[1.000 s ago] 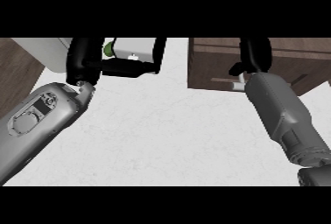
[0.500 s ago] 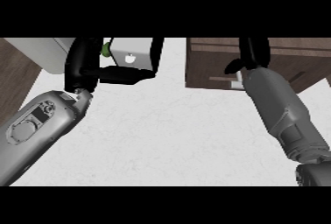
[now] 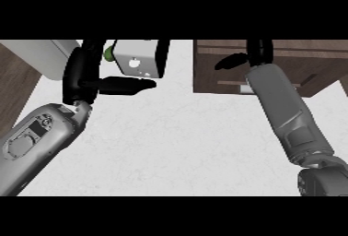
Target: Pick up the can, place it into the drawer and close the drawer
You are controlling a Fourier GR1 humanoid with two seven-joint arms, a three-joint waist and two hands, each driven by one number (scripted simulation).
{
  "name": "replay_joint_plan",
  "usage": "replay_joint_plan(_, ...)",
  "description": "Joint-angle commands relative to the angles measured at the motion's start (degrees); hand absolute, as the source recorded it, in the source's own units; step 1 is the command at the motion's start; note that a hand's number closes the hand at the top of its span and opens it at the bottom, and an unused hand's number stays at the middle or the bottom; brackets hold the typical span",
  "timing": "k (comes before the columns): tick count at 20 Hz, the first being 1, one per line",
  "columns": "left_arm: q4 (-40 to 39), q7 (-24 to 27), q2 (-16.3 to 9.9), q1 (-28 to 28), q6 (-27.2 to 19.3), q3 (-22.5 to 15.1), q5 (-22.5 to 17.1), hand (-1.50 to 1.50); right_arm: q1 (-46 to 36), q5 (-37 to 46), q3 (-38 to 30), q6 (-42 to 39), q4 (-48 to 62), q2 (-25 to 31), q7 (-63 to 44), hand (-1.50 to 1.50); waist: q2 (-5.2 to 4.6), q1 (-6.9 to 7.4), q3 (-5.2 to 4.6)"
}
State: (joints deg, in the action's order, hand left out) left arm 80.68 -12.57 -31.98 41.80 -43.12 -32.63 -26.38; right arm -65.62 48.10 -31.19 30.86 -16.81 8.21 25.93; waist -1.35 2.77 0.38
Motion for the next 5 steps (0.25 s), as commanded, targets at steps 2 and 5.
replay_joint_plan(2, 2.59, -0.98, -1.2, -0.76, 0.12, 0.58, 0.96, -1.5, -2.63, -9.01, -6.84, -3.22, -1.21, -2.58, 2.33, -1.5, 0.6, 0.51, -0.22)
replay_joint_plan(5, 0.38, 1.24, -0.25, -2.07, 1.04, 2.67, 1.24, -1.5, -4.15, -9.15, -6.79, -2.35, -0.33, -2.45, 1.49, -1.5, 0.34, -0.05, -0.32)
